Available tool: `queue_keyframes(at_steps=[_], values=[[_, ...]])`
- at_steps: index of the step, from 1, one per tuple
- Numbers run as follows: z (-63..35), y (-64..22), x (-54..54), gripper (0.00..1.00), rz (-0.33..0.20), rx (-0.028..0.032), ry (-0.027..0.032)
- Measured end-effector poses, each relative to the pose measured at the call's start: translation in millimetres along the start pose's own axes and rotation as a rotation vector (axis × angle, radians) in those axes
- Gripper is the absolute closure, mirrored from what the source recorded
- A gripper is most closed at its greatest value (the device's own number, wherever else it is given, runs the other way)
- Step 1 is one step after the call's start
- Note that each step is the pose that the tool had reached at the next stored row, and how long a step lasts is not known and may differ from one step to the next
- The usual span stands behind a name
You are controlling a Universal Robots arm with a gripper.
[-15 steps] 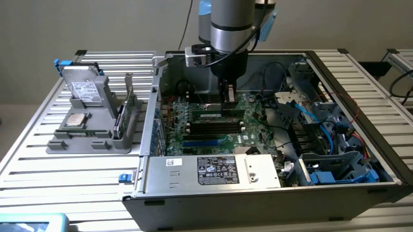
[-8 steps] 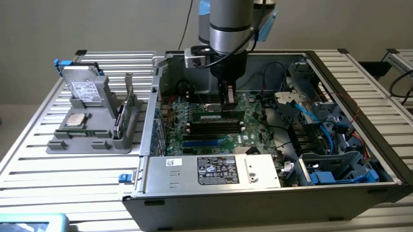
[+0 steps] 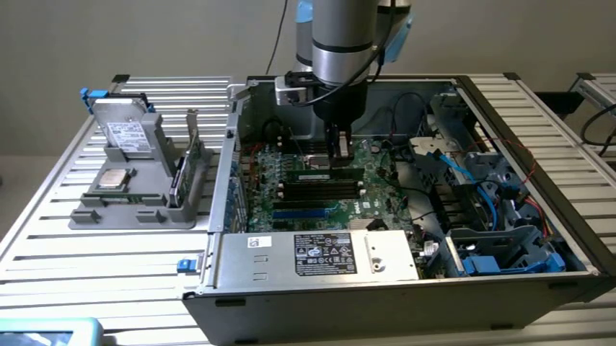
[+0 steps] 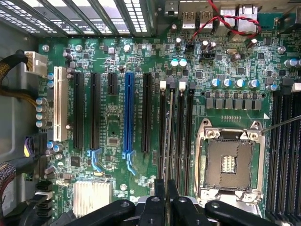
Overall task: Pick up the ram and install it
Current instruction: 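Insert the ram into the slot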
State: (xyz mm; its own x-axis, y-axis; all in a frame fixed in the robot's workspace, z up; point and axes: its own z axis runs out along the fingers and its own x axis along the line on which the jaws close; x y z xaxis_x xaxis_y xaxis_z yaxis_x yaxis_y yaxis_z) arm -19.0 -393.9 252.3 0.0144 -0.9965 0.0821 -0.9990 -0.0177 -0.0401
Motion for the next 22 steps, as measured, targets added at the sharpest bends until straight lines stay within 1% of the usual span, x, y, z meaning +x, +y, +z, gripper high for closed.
queue_keyframes(at_steps=[7,8,9,11,12,13,17,22], values=[[1.0,0.8,0.2,0.87,-0.018,0.0011,-0.0007],[1.8,0.9,0.2,0.87,-0.018,0.0006,0.0012],[2.4,0.9,0.1,0.87,-0.018,-0.0018,0.0040],[3.7,1.1,0.0,0.87,-0.019,-0.0087,0.0090],[4.2,1.1,0.0,0.87,-0.019,-0.0119,0.0111],[4.5,1.1,0.0,0.87,-0.019,-0.0139,0.0121],[5.1,0.7,0.0,0.87,-0.015,-0.0148,0.0122],[5.9,0.6,0.5,0.87,-0.002,-0.0176,0.0119]])
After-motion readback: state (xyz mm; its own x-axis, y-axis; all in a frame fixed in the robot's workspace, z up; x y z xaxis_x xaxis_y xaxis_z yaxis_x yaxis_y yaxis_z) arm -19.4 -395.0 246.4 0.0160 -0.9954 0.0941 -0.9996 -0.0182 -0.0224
